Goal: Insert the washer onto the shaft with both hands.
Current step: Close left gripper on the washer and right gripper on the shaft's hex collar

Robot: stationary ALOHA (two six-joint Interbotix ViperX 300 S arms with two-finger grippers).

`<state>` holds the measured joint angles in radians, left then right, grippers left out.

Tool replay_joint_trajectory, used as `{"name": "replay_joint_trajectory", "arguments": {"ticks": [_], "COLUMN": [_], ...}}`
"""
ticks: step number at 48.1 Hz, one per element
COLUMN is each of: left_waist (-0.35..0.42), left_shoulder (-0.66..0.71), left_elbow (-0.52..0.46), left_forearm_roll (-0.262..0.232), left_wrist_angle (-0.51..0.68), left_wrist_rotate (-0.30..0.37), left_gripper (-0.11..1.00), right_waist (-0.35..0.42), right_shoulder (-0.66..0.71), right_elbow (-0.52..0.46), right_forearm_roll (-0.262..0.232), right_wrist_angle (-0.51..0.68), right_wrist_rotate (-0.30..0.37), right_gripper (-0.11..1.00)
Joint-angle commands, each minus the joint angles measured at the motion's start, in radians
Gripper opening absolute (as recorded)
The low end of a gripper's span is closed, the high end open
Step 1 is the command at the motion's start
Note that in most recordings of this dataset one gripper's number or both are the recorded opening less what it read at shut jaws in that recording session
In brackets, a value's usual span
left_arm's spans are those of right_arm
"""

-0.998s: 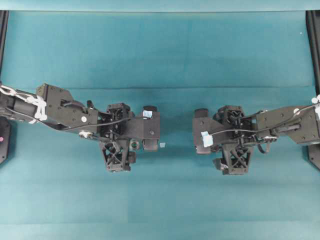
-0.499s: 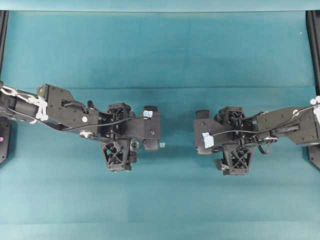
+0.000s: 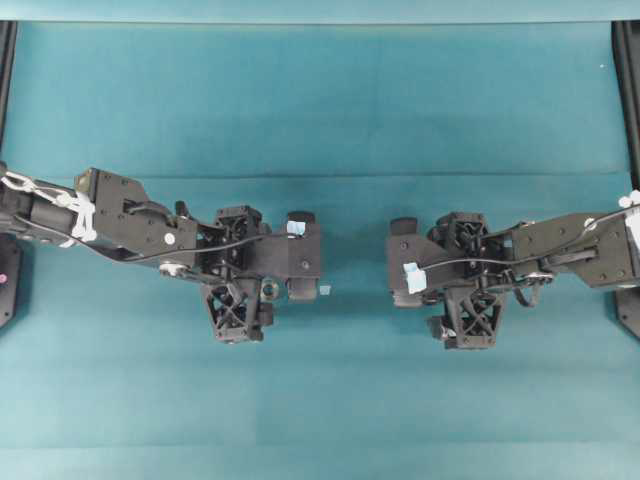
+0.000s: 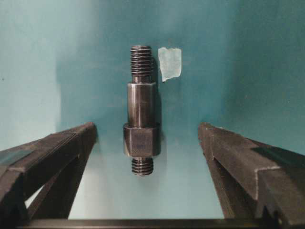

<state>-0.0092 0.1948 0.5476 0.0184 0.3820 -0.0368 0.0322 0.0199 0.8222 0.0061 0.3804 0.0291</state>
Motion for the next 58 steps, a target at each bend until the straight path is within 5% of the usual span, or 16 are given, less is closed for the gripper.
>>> {"name": "replay_joint_trajectory", "arguments": {"ticks": [1, 17, 39, 58], "left_waist": [-0.003, -0.006, -0.012, -0.015], "left_shoulder": [0.0, 0.0, -0.002, -0.005], "left_elbow": [-0.009, -0.009, -0.002, 0.002], "left_forearm_roll": [0.002, 0.002, 0.002, 0.002], "left_wrist_angle": [-0.009, -0.009, -0.028, -0.028], "left_wrist_rotate": [0.0, 0.002, 0.011, 0.015], "left_gripper": [0.86, 0.81, 0.45, 0.37], "right_waist": [-0.009, -0.009, -0.031, -0.04], "right_shoulder": [0.006, 0.006, 0.012, 0.017], "right_elbow": [-0.003, -0.005, -0.005, -0.003], "right_forearm_roll": [-0.003, -0.002, -0.002, -0.002], "right_wrist_angle": [-0.003, 0.009, 0.014, 0.015], "right_wrist_rotate": [0.005, 0.008, 0.006, 0.0], "right_gripper": [0.88, 0.82, 0.25, 0.15]}}
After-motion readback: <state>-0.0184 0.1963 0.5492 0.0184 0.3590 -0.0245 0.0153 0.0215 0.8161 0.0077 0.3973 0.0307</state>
